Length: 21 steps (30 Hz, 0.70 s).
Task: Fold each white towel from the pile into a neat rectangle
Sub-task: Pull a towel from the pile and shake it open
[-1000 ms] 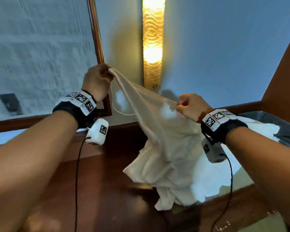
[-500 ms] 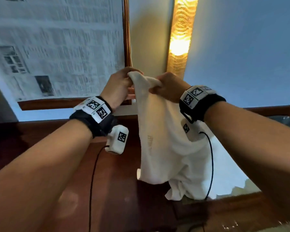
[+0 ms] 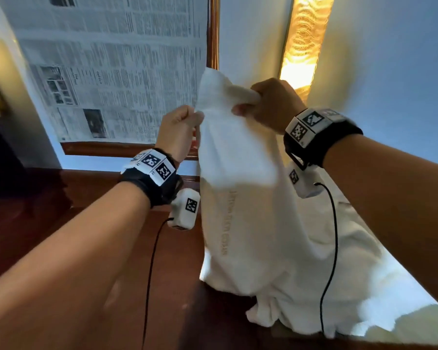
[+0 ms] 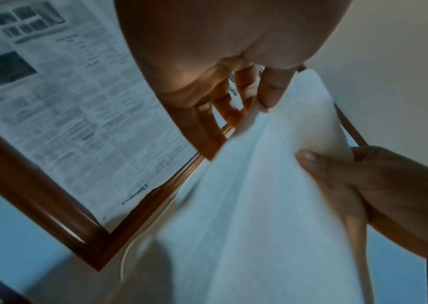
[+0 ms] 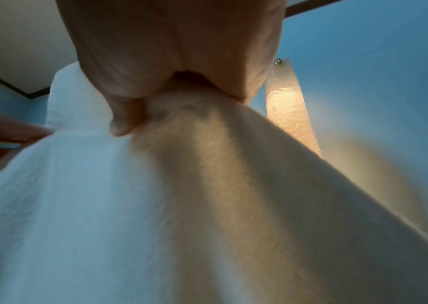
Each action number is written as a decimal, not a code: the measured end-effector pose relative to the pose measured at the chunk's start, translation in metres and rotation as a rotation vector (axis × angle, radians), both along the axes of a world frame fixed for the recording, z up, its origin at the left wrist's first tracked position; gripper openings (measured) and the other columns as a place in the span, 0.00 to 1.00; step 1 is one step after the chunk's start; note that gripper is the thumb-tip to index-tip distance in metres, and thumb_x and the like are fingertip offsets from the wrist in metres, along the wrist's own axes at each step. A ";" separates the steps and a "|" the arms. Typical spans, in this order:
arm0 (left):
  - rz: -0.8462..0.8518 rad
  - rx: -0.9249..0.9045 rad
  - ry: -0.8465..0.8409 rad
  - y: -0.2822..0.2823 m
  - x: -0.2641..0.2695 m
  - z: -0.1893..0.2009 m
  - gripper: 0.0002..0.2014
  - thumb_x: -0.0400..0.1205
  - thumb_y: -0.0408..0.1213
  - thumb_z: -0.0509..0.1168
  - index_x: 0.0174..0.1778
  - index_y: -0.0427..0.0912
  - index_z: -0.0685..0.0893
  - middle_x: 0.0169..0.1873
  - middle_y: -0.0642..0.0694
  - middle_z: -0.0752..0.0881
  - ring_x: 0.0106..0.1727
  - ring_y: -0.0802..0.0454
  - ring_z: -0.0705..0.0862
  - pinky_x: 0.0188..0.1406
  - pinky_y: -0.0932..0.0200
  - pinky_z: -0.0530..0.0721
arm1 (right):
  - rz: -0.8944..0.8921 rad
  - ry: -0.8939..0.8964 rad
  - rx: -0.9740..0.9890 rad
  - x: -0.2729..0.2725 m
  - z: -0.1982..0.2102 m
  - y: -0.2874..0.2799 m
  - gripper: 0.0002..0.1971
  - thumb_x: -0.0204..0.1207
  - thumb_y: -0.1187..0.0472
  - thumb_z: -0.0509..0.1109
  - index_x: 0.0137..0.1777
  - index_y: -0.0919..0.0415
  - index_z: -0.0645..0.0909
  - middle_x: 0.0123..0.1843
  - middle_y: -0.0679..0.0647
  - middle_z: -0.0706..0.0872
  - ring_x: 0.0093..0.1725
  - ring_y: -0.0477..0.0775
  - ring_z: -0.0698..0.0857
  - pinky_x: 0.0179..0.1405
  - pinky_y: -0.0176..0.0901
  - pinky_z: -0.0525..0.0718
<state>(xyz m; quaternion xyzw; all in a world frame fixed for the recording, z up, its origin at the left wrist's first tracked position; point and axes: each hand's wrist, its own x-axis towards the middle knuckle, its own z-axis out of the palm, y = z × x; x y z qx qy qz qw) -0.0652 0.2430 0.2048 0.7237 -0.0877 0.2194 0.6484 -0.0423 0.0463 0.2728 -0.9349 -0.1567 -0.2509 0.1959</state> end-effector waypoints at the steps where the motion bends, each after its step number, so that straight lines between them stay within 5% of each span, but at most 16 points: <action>1: 0.003 0.016 0.008 0.000 0.002 0.005 0.20 0.85 0.29 0.64 0.27 0.42 0.70 0.22 0.50 0.76 0.28 0.53 0.76 0.34 0.61 0.76 | -0.003 0.002 -0.004 0.004 -0.002 -0.003 0.16 0.76 0.45 0.74 0.47 0.60 0.85 0.42 0.56 0.84 0.44 0.56 0.81 0.42 0.43 0.72; 4: -0.021 0.131 0.031 -0.006 0.003 0.012 0.18 0.81 0.37 0.66 0.26 0.36 0.74 0.24 0.40 0.80 0.33 0.44 0.78 0.43 0.46 0.79 | -0.026 -0.068 -0.016 0.015 -0.014 -0.012 0.18 0.77 0.48 0.73 0.58 0.61 0.83 0.58 0.60 0.83 0.59 0.63 0.81 0.50 0.47 0.74; 7: -0.046 0.193 0.057 -0.020 0.001 0.022 0.19 0.78 0.41 0.68 0.34 0.24 0.78 0.33 0.26 0.81 0.33 0.39 0.80 0.38 0.41 0.79 | -0.098 -0.199 0.020 0.011 -0.034 -0.018 0.24 0.73 0.53 0.76 0.66 0.58 0.75 0.68 0.60 0.73 0.68 0.64 0.71 0.60 0.54 0.72; 9: -0.081 0.173 0.102 -0.034 -0.001 0.034 0.17 0.77 0.40 0.69 0.38 0.24 0.81 0.34 0.28 0.81 0.33 0.39 0.80 0.32 0.48 0.78 | -0.068 -0.340 0.109 -0.001 -0.049 -0.018 0.18 0.72 0.58 0.74 0.59 0.59 0.75 0.61 0.59 0.75 0.61 0.62 0.74 0.55 0.52 0.71; 11: -0.126 0.123 0.142 -0.051 0.000 0.045 0.09 0.81 0.36 0.69 0.41 0.32 0.83 0.35 0.34 0.81 0.31 0.41 0.80 0.31 0.51 0.80 | 0.088 -0.387 0.263 -0.018 -0.068 -0.017 0.09 0.72 0.59 0.71 0.47 0.61 0.75 0.44 0.52 0.77 0.43 0.58 0.76 0.43 0.49 0.74; 13: -0.178 0.106 0.134 -0.065 0.001 0.056 0.08 0.83 0.32 0.67 0.39 0.33 0.81 0.34 0.36 0.81 0.27 0.45 0.81 0.29 0.52 0.81 | 0.175 -0.368 0.352 -0.037 -0.085 -0.017 0.13 0.74 0.53 0.70 0.38 0.57 0.70 0.31 0.44 0.70 0.30 0.56 0.73 0.30 0.46 0.73; 15: -0.249 0.099 0.120 -0.081 -0.003 0.069 0.10 0.84 0.32 0.67 0.36 0.36 0.82 0.36 0.35 0.84 0.31 0.43 0.84 0.34 0.43 0.87 | 0.125 -0.332 0.332 -0.049 -0.096 -0.015 0.18 0.75 0.45 0.71 0.36 0.54 0.68 0.29 0.46 0.71 0.28 0.56 0.73 0.28 0.45 0.71; 17: -0.314 0.051 0.111 -0.092 -0.011 0.078 0.09 0.86 0.32 0.65 0.41 0.36 0.83 0.40 0.35 0.85 0.40 0.39 0.88 0.46 0.31 0.90 | -0.100 -0.170 0.277 -0.050 -0.095 -0.016 0.18 0.77 0.42 0.70 0.43 0.56 0.75 0.36 0.53 0.81 0.36 0.59 0.80 0.36 0.47 0.75; 19: -0.352 -0.041 0.101 -0.093 -0.018 0.084 0.08 0.89 0.32 0.61 0.47 0.36 0.82 0.42 0.38 0.86 0.44 0.41 0.91 0.43 0.36 0.92 | -0.290 -0.014 0.319 -0.051 -0.091 -0.018 0.19 0.77 0.45 0.67 0.59 0.59 0.79 0.49 0.62 0.88 0.50 0.68 0.86 0.48 0.52 0.81; 21: -0.331 -0.128 0.095 -0.084 -0.018 0.085 0.08 0.90 0.31 0.57 0.52 0.34 0.81 0.44 0.37 0.87 0.45 0.40 0.92 0.40 0.43 0.91 | -0.351 0.010 0.329 -0.058 -0.092 -0.019 0.20 0.77 0.48 0.67 0.65 0.57 0.80 0.51 0.63 0.89 0.53 0.70 0.87 0.51 0.53 0.84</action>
